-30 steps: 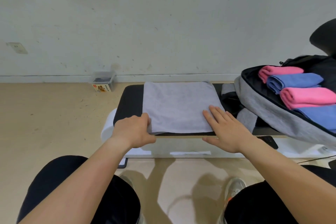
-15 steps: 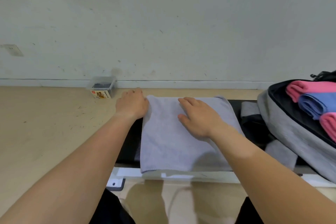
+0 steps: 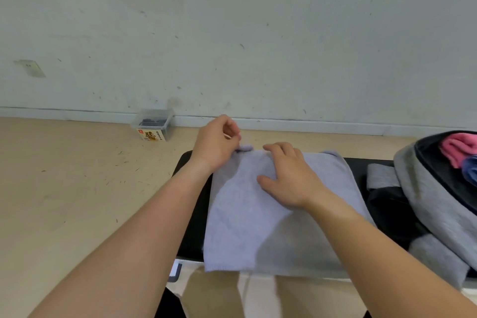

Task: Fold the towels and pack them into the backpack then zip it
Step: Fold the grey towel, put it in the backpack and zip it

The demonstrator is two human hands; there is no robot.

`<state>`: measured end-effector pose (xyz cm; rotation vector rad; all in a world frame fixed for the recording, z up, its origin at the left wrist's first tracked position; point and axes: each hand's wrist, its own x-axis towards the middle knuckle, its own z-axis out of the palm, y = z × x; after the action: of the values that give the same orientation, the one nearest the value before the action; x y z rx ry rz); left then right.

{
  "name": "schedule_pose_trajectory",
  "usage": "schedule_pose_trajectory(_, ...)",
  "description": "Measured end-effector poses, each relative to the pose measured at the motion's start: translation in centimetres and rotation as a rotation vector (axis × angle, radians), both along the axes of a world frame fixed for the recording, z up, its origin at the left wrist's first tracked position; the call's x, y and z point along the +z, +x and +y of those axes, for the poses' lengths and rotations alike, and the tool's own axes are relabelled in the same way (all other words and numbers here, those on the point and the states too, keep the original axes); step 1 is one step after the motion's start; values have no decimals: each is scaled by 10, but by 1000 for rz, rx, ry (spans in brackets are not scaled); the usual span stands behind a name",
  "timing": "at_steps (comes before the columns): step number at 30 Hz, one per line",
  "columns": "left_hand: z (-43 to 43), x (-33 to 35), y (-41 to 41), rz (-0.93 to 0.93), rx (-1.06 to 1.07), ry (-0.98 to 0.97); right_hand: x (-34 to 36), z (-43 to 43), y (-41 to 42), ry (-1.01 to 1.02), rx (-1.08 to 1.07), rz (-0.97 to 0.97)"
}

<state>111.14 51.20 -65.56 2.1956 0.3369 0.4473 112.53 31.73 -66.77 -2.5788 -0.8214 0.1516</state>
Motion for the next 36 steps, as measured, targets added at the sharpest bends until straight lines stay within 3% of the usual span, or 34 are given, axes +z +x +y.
schedule_pose_trajectory(3, -5, 3, -20, -17, -14, 29, 12, 2, -6, 160, -63, -18)
schedule_pose_trajectory(5, 1, -6, -31, 105, 19, 140, 16, 3, -11, 193, -95, 7)
schedule_pose_trajectory(7, 9, -15, -35, 266, 46, 271, 13, 4, -20, 154, -94, 38)
schedule_pose_trajectory(11, 14, -16, -22, 375, 129, 378, 1, 9, -31, -6, -39, 25)
schedule_pose_trajectory(15, 11, -20, -6, 518, 73, 465, -5, 9, -25, -95, -16, -57)
schedule_pose_trajectory(18, 10, -25, 4, 397, 89, 438, -8, 8, -17, -95, -22, -63)
schedule_pose_trajectory(21, 5, -17, 6, 172, 88, 180, -9, 7, -12, -61, -26, -58)
schedule_pose_trajectory(25, -16, 10, -14, -9, -65, -40, 0, 7, -7, 228, -104, -38)
schedule_pose_trajectory(28, -26, 23, -37, -50, -159, -144, 15, 8, -7, 440, -105, -81)
schedule_pose_trajectory(32, -34, 31, -62, -72, -218, -211, 31, 6, -16, 504, 24, -23)
schedule_pose_trajectory(36, -42, 31, -75, -82, -222, -179, 40, -2, -31, 577, 1, -2)
